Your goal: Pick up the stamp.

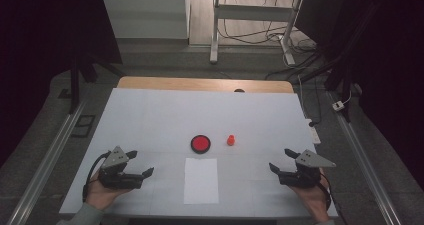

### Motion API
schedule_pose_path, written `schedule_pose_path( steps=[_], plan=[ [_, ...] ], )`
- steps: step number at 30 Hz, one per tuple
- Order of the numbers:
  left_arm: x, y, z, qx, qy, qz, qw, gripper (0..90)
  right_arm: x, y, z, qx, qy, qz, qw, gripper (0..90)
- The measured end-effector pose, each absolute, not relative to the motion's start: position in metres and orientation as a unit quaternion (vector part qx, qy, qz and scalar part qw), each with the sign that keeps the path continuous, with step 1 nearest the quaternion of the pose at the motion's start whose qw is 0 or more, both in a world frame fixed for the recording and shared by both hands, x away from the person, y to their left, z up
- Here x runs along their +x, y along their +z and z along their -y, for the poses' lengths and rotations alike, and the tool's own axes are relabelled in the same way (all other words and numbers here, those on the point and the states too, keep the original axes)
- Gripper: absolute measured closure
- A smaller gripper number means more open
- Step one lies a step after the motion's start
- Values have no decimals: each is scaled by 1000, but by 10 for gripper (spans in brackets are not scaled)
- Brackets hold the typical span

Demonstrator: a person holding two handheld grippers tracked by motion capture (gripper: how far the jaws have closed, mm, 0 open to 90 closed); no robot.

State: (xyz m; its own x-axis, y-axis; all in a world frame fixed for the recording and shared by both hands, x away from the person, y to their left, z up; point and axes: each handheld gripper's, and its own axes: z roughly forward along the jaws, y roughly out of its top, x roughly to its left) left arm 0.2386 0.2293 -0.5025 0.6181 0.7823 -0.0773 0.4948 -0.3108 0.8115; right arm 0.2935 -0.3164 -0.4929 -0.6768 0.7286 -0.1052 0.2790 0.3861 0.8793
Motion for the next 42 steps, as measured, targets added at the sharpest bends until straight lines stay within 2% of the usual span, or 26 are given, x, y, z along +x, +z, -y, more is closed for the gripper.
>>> schedule_pose_path(
  steps=[18, 42],
  plan=[
    [239, -501, -230, 792, 164, -396, 435, 141, 294, -499, 314, 325, 448, -798, 239, 225],
    [246, -506, -225, 799, 152, -394, 429, 143, 303, -482, 292, 322, 459, -793, 239, 249]
  ],
)
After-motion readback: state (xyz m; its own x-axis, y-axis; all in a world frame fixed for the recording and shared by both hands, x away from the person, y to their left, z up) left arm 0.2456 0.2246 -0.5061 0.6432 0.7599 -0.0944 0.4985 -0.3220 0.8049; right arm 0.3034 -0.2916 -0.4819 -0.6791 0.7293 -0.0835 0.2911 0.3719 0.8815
